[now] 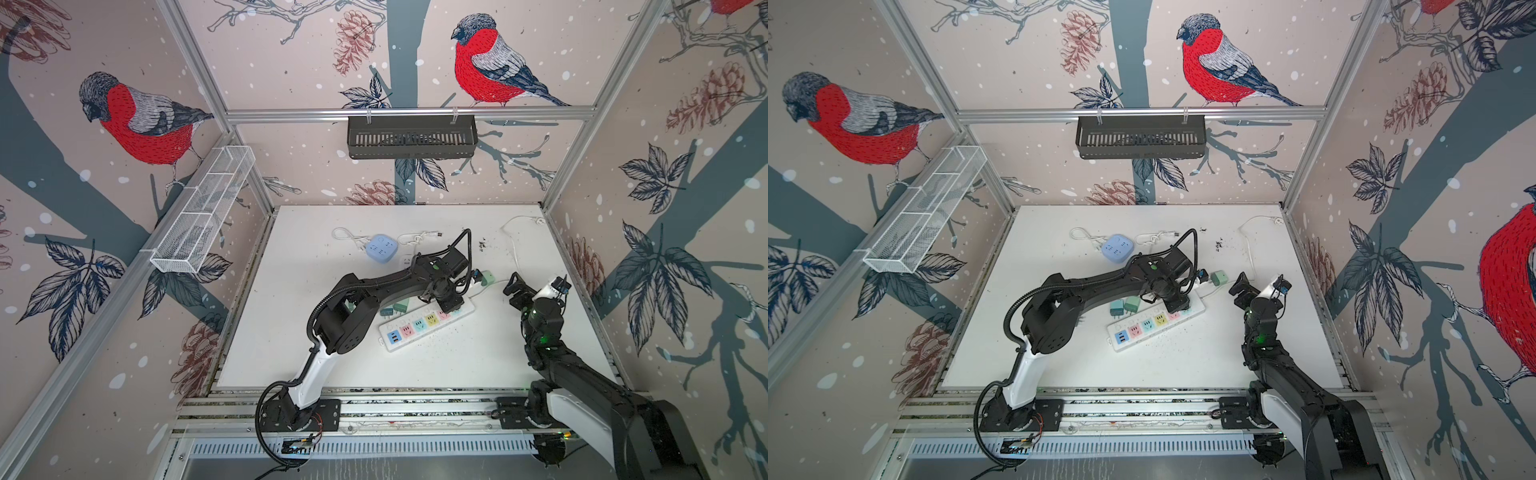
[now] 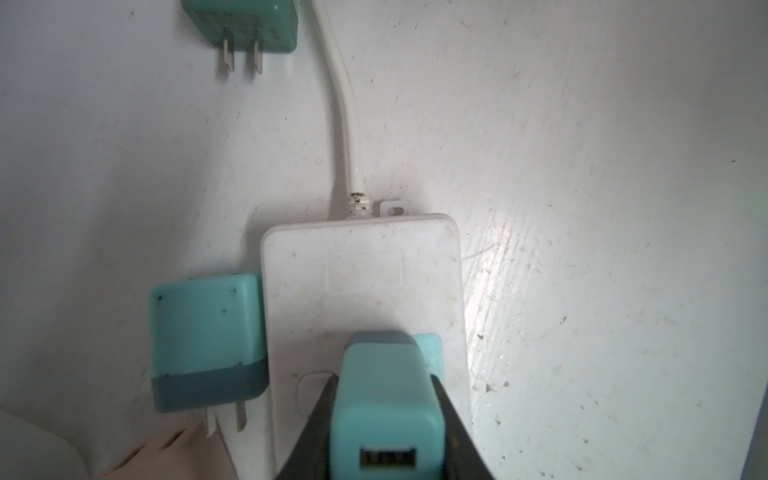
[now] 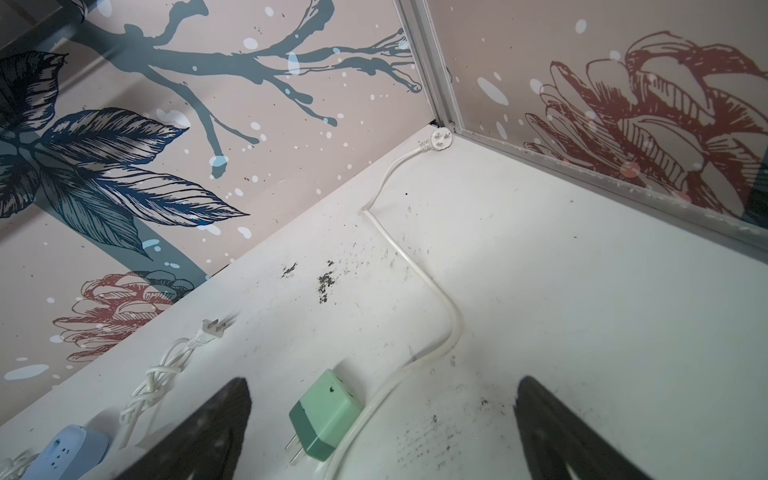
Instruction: Insert the plug
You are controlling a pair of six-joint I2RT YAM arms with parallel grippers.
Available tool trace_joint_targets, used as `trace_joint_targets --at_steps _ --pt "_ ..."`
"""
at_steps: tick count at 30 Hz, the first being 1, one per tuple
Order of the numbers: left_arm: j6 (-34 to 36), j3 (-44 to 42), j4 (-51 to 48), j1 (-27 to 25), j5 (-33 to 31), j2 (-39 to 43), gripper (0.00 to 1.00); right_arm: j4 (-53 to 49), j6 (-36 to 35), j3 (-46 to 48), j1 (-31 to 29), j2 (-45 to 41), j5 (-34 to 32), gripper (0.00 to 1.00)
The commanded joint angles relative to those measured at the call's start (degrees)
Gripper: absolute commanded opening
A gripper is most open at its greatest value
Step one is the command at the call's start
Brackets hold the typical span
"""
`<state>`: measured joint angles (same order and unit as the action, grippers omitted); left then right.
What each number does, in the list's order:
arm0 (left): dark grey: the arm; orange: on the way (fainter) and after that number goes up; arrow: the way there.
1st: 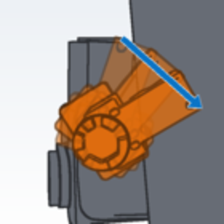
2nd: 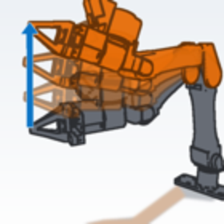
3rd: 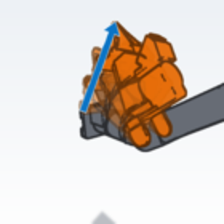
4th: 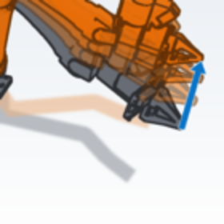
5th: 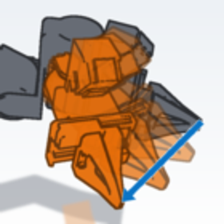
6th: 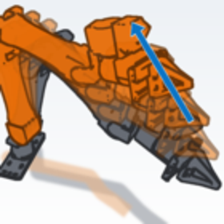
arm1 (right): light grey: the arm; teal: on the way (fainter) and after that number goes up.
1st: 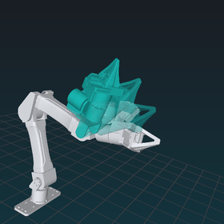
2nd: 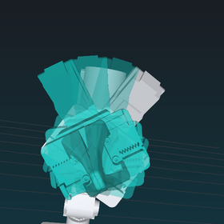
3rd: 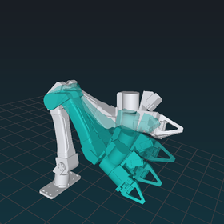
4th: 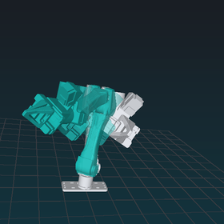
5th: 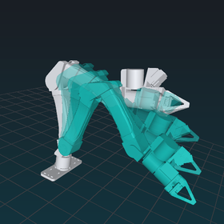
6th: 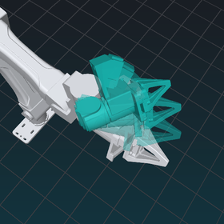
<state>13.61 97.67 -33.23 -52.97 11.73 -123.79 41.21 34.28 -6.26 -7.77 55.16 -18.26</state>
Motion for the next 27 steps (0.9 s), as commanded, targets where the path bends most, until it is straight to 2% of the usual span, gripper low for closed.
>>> trace_joint_targets --at_steps 1,2,3,9,13,16,19,21,23,24,27 --pt "1.4 -0.6 -2.4 0.4 -4.4 2.1 0.38 1.6 -0.9 -0.5 -0.2 0.1 0.6 1.00" --pt "1.4 -0.4 -2.1 0.4 -5.4 2.8 0.95 1.7 -1.0 -0.5 -0.3 0.2 0.7 1.00" --pt "1.3 0.0 -1.9 0.4 -6.5 3.3 0.99 1.7 -1.1 -0.6 -0.4 0.3 0.8 1.00" --pt "3.0 -0.5 0.4 0.3 -3.4 9.9 0.99 2.0 -1.8 -1.1 -0.9 1.2 1.1 1.00" --pt "3.7 -8.1 8.9 0.3 -1.0 20.3 0.99 1.8 -1.7 -1.4 -1.1 1.5 0.5 1.00" --pt "3.8 -20.0 21.9 0.5 -3.7 32.0 0.99 1.9 -1.4 -1.6 -1.2 1.9 -0.6 1.00" --pt "1.5 -38.7 45.2 1.8 -9.8 46.0 0.99 1.4 -0.9 -2.6 -1.3 3.6 -2.0 1.00" --pt "-0.2 -53.6 63.0 2.9 -17.3 55.0 0.99 0.9 -0.8 -4.0 -1.3 5.7 -2.1 1.00" --pt "-1.8 -64.7 75.7 4.6 -22.2 62.2 0.99 0.0 -1.2 -5.9 -1.4 8.5 -1.6 1.00" --pt "-2.7 -68.5 78.3 6.1 -22.1 65.6 0.99 -1.0 -1.6 -7.3 -1.5 10.0 -0.9 1.00" --pt "-6.4 -71.8 73.5 11.3 -16.4 72.4 0.99 -8.3 -0.5 -11.9 -2.1 12.7 0.1 0.92"
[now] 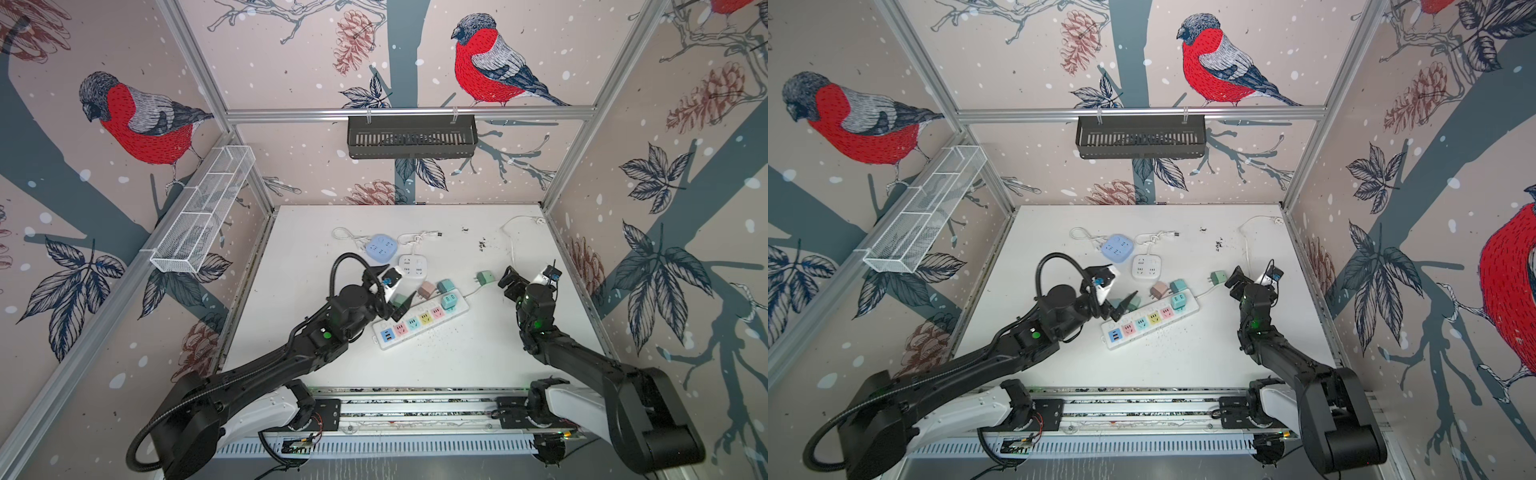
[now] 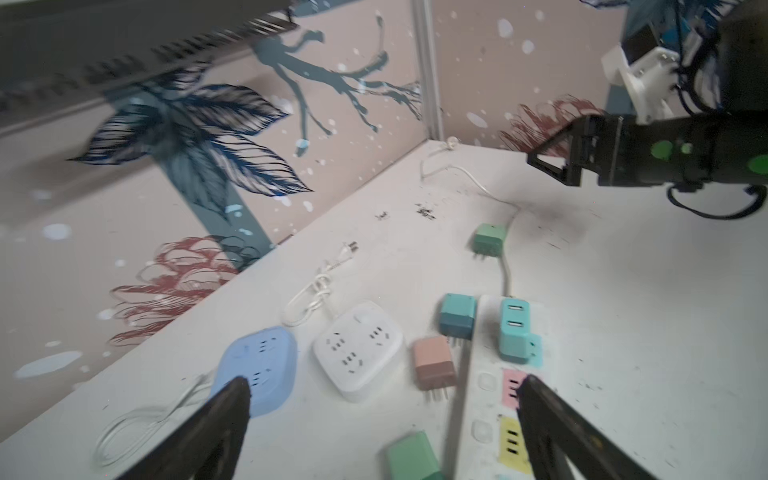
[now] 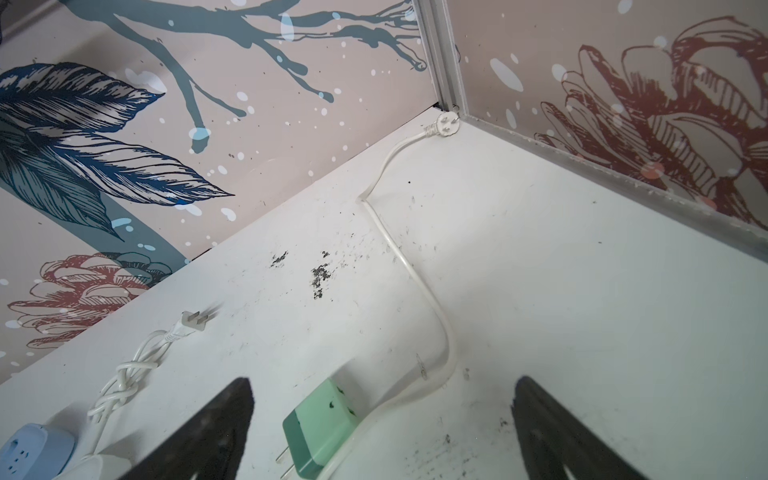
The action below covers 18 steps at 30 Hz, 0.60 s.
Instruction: Insert the plug
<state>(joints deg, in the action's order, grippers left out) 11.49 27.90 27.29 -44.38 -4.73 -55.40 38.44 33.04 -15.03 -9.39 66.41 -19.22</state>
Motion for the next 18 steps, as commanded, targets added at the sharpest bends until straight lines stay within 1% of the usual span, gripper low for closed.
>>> trace_joint_targets --at_steps 1,2,3,5,6,8,11,18 --pt "-4.6 -2.3 12.2 3.4 0.8 4.8 0.99 -9.1 3.8 -4.6 -0.5 1.8 1.8 0.92" --pt "-4.3 -2.7 12.5 3.6 0.4 5.3 0.99 -10.8 7.0 -5.2 -0.7 2.4 3.4 0.91" --pt "-4.0 -2.9 12.8 3.6 -0.4 5.6 0.99 -9.1 8.7 -4.7 -1.3 2.9 6.6 0.88" --pt "-4.0 -2.8 12.1 3.6 -1.8 5.7 0.99 -4.6 10.0 -4.2 -2.6 4.0 11.9 0.84" --pt "-4.0 -2.8 11.5 3.6 -1.8 5.7 0.99 -4.6 10.8 -4.9 -3.2 4.7 12.9 0.84" --pt "-3.5 -3.1 10.9 3.6 -1.4 5.6 0.99 -7.5 10.5 -7.2 -4.2 6.8 13.9 0.84" --pt "-3.0 -4.5 12.0 3.6 -2.5 5.3 0.99 -13.8 9.4 -11.0 -5.2 10.0 12.2 0.84" --pt "-1.9 -4.8 13.7 3.6 -4.1 4.2 0.99 -17.7 8.0 -16.5 -5.5 18.3 14.7 0.84"
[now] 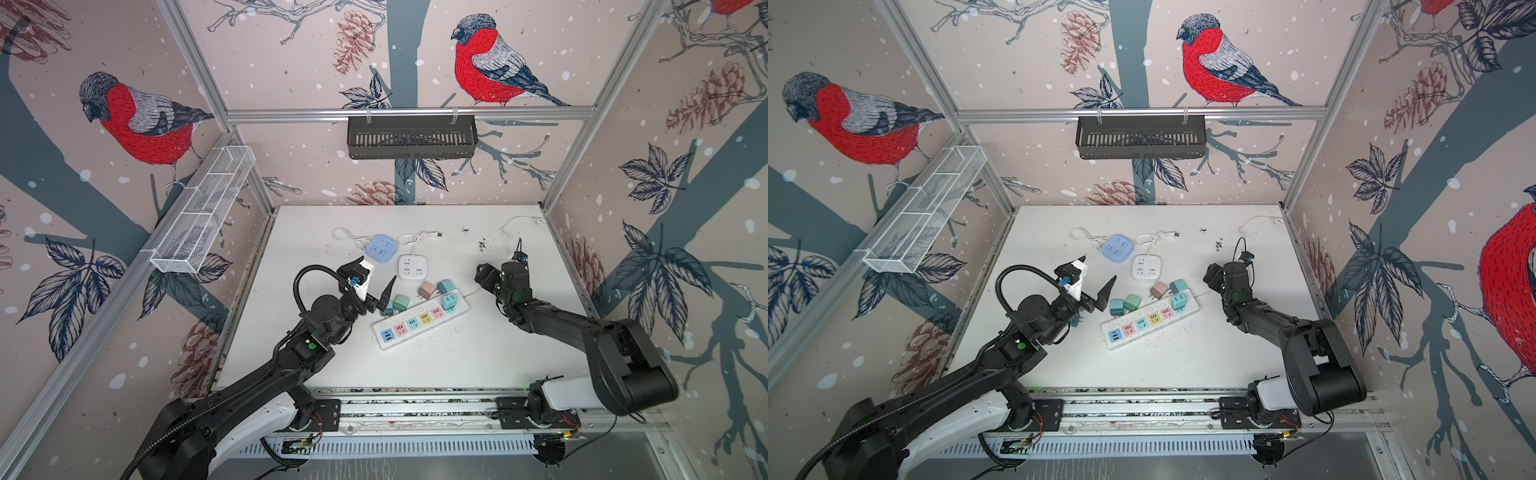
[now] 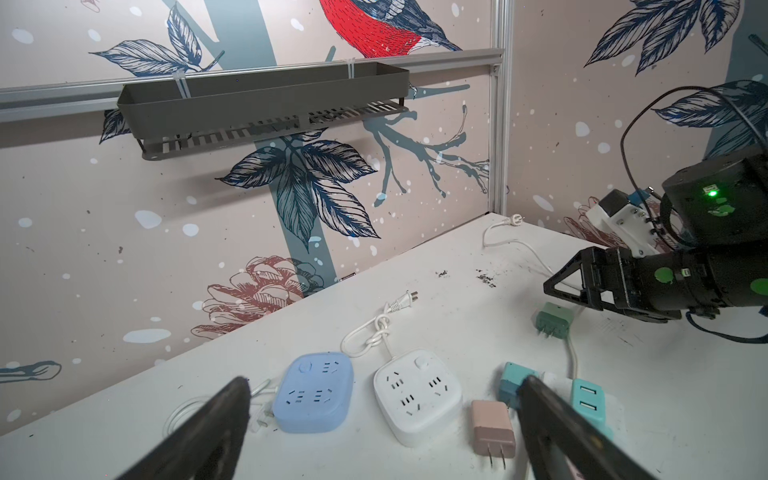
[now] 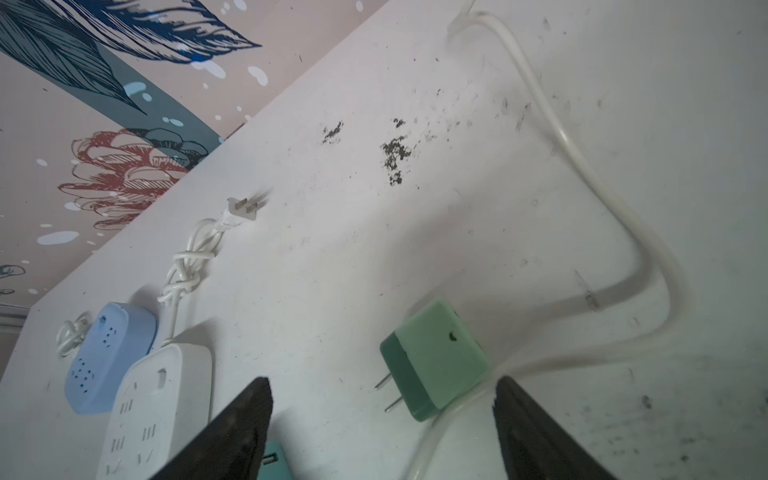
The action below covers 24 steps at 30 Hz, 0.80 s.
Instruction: Insert the plug
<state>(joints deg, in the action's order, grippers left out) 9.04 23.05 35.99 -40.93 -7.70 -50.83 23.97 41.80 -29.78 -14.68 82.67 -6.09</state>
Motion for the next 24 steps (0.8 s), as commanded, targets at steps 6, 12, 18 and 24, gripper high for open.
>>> trace_joint_targets --at_steps 6,12,18,24 --pt "0.2 0.1 4.6 0.1 -0.3 -0.3 0.99 -6.5 -1.4 -4.6 -0.3 6.5 1.4 0.88" --pt "-0.1 -0.4 4.4 0.2 -0.6 1.1 0.99 -8.2 -2.1 -7.0 -0.4 9.5 1.0 0.90" --pt "0.0 -0.4 3.7 0.1 -0.3 2.0 0.99 -10.3 -3.3 -11.6 -1.4 13.9 0.0 0.92" --pt "0.2 -1.2 4.7 0.2 -1.1 2.5 0.99 -14.9 -5.2 -17.9 -2.7 19.7 -2.6 0.92"
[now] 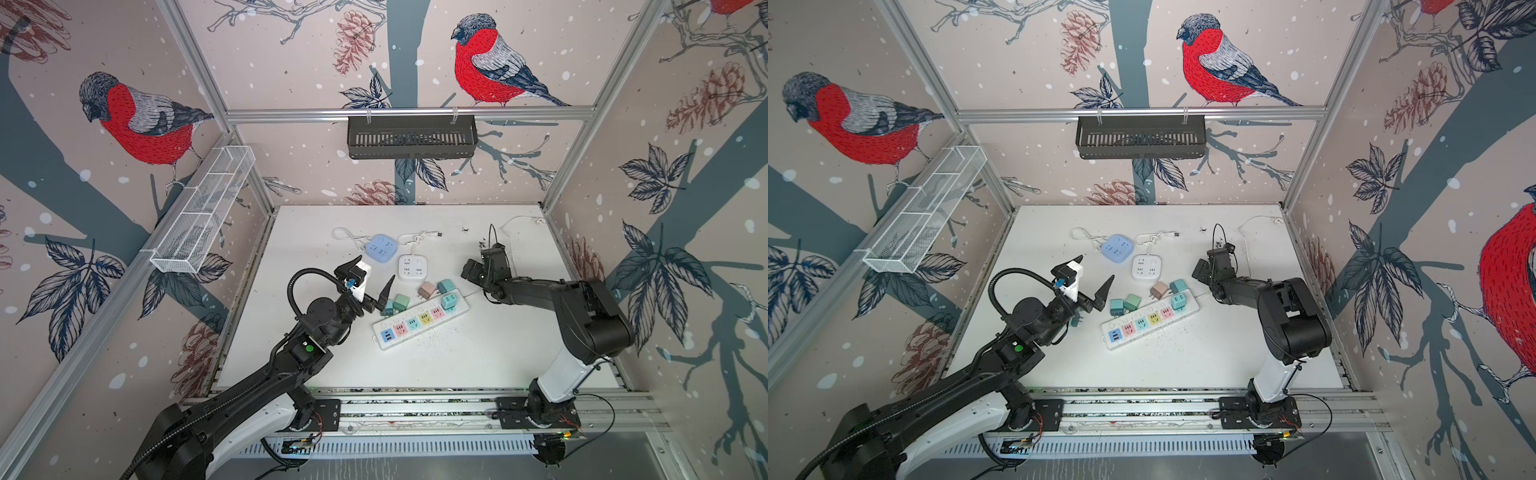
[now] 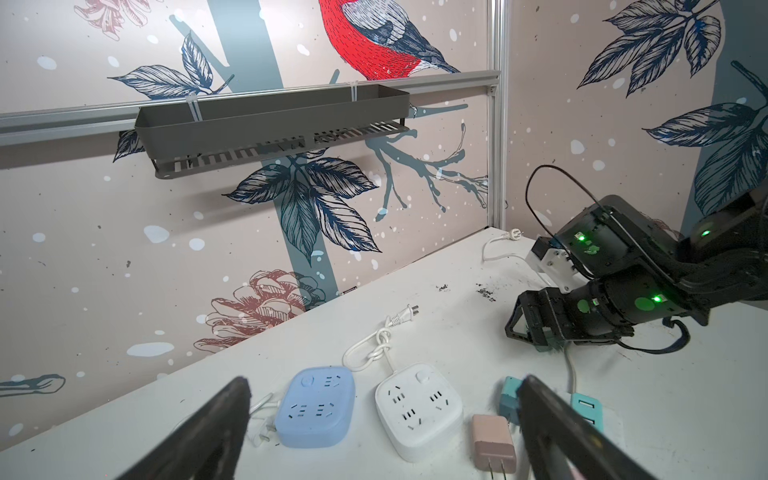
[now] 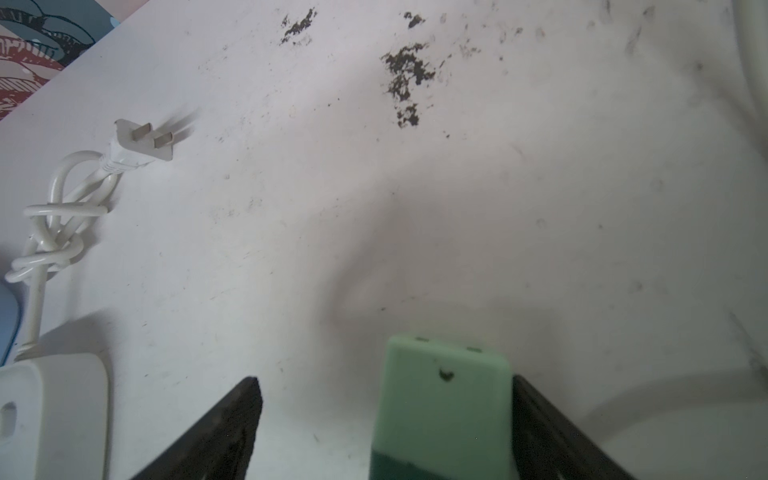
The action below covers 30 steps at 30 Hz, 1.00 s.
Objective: Insert the plug
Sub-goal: 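Close the right gripper on the mint-green adapter beside the white cable, then lift the mint-green adapter with the right gripper and carry it toward the left gripper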
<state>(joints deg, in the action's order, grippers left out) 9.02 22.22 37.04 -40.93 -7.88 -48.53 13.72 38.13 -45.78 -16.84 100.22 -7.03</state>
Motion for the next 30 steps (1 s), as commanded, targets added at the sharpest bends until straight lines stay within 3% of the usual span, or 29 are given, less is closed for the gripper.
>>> trace_joint_targets --at_steps 1,10,18,30 --pt "0.1 -0.5 3.8 0.2 -0.9 0.1 0.99 -5.4 -1.8 -2.9 -0.7 2.9 -2.2 0.92" --pt "0.1 -0.5 3.9 0.1 -1.5 0.6 0.99 -11.8 -3.9 -9.3 -3.6 7.6 -8.5 0.87" --pt "0.2 -0.7 4.4 0.2 -1.8 1.1 0.99 -14.5 -4.9 -11.3 -4.4 8.8 -9.5 0.81" --pt "-0.3 -0.3 4.1 0.2 -1.5 0.9 0.99 -13.7 -6.2 -10.9 -4.8 10.3 -7.4 0.51"
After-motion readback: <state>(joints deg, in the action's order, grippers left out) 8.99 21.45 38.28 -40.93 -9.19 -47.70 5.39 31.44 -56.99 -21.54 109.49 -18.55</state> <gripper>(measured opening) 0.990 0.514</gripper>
